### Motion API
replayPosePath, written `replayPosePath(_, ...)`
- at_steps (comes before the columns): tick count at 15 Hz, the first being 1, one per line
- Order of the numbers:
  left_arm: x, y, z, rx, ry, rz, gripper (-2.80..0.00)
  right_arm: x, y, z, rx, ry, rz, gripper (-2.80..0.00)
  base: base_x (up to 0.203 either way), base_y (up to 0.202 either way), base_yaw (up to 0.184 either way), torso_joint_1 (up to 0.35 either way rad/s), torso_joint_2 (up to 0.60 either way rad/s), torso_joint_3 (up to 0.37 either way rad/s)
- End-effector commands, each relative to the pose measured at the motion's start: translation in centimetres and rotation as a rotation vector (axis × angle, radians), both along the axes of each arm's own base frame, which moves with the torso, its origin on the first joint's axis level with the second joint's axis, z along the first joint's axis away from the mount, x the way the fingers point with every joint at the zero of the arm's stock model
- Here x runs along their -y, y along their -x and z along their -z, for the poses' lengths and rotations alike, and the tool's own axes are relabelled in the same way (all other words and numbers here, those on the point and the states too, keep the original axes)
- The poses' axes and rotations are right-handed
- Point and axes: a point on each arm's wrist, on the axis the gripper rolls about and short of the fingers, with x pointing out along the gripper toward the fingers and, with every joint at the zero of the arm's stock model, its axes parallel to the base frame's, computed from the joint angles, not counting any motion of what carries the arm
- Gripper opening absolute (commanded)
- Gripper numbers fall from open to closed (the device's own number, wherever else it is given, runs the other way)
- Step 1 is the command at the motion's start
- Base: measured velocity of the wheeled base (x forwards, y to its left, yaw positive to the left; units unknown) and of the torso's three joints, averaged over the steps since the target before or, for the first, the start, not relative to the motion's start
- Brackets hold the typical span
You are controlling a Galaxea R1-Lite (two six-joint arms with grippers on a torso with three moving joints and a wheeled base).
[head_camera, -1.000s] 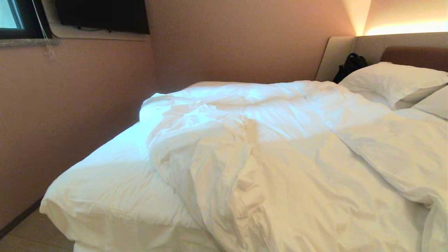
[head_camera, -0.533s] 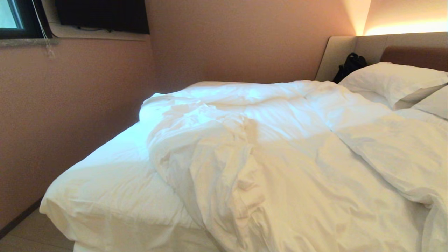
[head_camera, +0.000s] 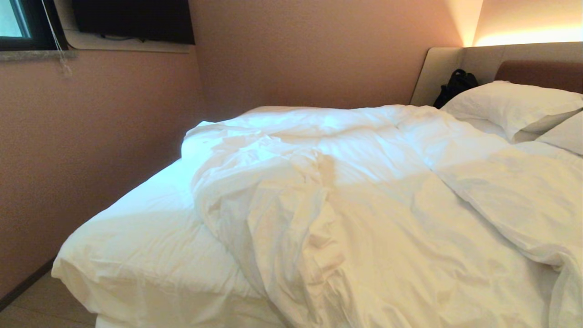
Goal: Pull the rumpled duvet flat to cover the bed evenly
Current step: Flatten the corners of the folded blanket
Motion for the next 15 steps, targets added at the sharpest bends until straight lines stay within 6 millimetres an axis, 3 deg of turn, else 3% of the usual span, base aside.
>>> replayPosePath(1,0.0,0.0,0.01,0.0,0.0,0.0,-2.8,0.0,0.01,0.0,0.001,0.001,-0.001,-2.8,0.0,0.0,0.0,0.0,0.0,0.0)
replayPosePath(15,0.0,0.0,0.01,0.0,0.0,0.0,-2.8,0.0,0.01,0.0,0.001,0.001,-0.001,-2.8,0.0,0.0,0.0,0.0,0.0,0.0)
